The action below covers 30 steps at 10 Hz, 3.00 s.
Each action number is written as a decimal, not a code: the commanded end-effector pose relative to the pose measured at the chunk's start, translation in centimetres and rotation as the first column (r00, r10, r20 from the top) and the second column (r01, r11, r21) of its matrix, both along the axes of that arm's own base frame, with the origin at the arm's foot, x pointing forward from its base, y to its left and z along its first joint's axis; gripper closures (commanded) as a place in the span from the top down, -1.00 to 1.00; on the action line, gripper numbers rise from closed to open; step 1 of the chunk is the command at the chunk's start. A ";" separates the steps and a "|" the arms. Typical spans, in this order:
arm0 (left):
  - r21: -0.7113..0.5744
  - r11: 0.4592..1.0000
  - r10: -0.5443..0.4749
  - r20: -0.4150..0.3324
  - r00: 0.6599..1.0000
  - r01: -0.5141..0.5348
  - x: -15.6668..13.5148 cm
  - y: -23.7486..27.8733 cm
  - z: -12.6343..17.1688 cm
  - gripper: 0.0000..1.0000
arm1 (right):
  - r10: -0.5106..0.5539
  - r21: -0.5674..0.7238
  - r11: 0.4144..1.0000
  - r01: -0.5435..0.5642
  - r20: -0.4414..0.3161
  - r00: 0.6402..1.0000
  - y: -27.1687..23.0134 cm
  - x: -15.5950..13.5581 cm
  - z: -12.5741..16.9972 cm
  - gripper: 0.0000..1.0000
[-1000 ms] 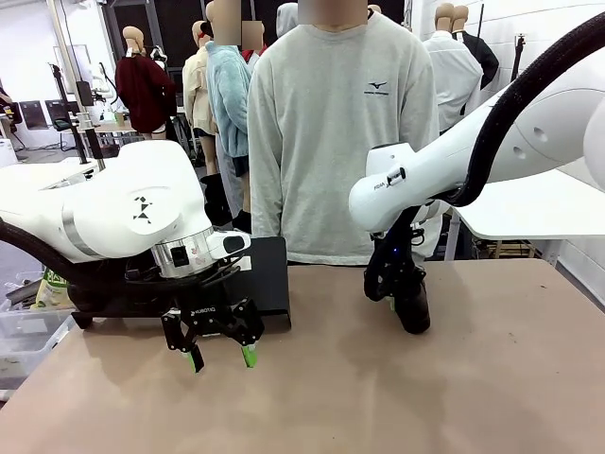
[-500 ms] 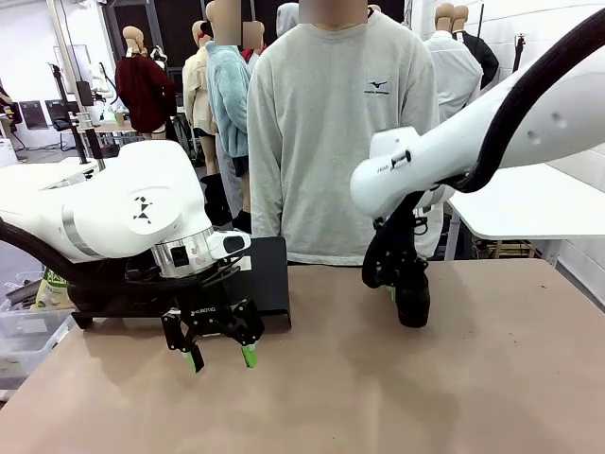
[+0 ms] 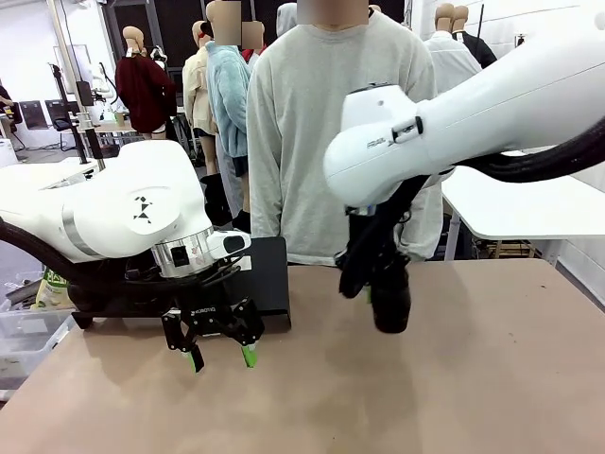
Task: Organize the shoes by placing them on the stand.
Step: Pick up one Shoe and place it in the middle of the table, then place the Shoe from the middle of the table onto the Shoes Stand.
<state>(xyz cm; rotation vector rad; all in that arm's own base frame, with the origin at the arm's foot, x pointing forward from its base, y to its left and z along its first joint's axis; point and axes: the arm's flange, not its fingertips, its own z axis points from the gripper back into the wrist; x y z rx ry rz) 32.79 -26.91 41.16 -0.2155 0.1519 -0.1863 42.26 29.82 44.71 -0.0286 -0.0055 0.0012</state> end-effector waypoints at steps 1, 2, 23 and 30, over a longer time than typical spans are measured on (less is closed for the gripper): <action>-0.009 1.000 0.002 -0.009 1.000 -0.002 0.0 0.2 0.1 1.00 | 0.045 0.026 0.999 -0.044 -0.031 0.999 2.4 -1.8 -2.1 -1.00; -0.009 1.000 0.002 -0.009 1.000 -0.002 0.0 0.2 0.1 1.00 | 0.053 0.034 0.998 -0.052 -0.035 0.998 3.5 -2.7 -2.8 -1.00; -0.009 1.000 0.002 -0.009 1.000 -0.002 0.0 0.2 0.1 1.00 | 0.183 0.155 0.977 -0.148 -0.248 0.951 5.3 -2.1 -6.4 1.00; -0.009 1.000 0.002 -0.009 1.000 -0.002 0.0 0.2 0.1 1.00 | 0.168 0.186 0.973 -0.137 -0.163 0.972 1.1 -3.5 -3.3 1.00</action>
